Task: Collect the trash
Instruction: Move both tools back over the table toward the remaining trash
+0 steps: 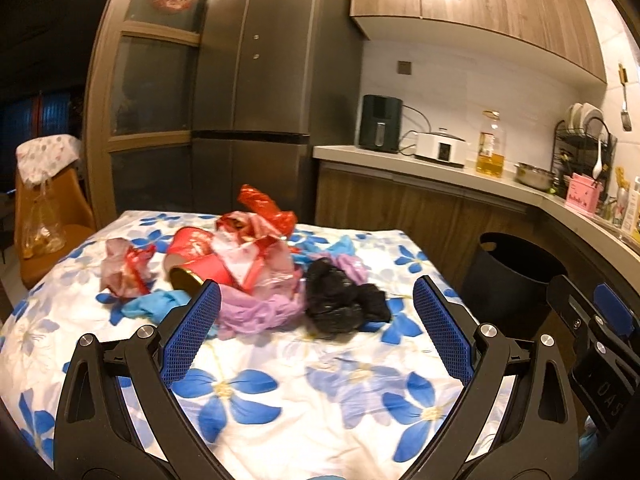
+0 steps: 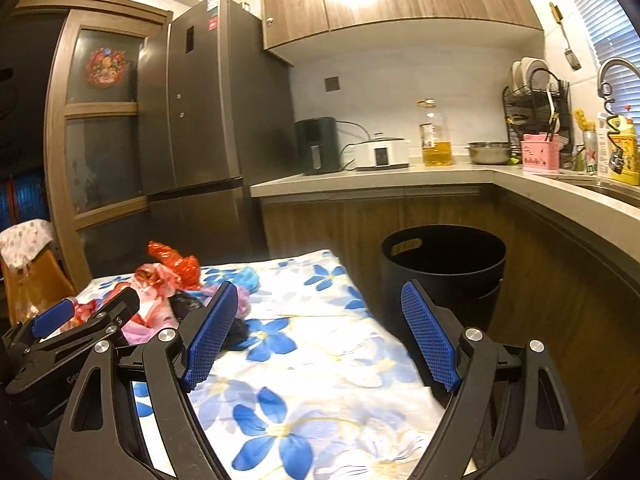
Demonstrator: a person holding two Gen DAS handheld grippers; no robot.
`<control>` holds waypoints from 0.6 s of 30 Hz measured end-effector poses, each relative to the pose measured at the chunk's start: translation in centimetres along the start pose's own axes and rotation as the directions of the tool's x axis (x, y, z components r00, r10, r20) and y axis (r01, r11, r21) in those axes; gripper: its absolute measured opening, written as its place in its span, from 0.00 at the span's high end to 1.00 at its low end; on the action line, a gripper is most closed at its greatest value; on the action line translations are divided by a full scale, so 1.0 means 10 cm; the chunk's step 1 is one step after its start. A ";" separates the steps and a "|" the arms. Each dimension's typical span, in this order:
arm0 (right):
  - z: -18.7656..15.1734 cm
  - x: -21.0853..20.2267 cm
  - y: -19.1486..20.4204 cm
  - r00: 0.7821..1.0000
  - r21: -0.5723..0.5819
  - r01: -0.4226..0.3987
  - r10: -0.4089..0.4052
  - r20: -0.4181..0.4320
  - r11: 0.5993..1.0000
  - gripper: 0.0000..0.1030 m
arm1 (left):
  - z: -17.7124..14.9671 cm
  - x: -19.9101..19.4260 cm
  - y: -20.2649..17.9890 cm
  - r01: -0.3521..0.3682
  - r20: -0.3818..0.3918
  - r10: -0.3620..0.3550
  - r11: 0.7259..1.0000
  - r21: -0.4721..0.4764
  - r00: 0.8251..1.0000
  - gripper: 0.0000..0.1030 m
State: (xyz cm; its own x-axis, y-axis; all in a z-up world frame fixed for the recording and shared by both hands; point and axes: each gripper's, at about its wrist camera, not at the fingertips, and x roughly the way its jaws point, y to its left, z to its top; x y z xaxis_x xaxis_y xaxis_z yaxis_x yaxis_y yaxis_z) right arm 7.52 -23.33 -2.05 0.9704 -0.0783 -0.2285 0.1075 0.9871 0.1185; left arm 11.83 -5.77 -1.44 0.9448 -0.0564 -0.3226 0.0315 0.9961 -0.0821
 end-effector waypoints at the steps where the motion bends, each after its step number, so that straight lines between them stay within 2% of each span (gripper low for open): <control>1: -0.01 0.01 0.03 1.000 -0.003 -0.006 0.006 0.000 1.000 0.21 | -0.01 0.00 0.02 -0.005 0.001 0.005 1.000 -0.002 1.000 0.08; 12: -0.17 0.19 0.24 0.997 -0.008 -0.062 0.062 -0.044 0.998 0.21 | -0.18 0.01 0.48 -0.111 0.014 0.111 0.994 -0.024 0.994 0.08; 18: -0.28 0.38 0.41 0.992 -0.023 -0.102 0.100 -0.077 0.995 0.21 | -0.29 0.06 0.76 -0.164 -0.007 0.164 0.985 -0.048 0.986 0.08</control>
State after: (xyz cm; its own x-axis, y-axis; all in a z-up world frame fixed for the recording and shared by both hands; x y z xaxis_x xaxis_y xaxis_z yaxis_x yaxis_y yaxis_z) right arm 11.05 -19.14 -5.14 0.9569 0.0319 -0.2888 0.0029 0.9928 0.1194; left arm 11.69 1.57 -5.01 0.9349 0.1074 -0.3382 -0.1400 0.9874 -0.0733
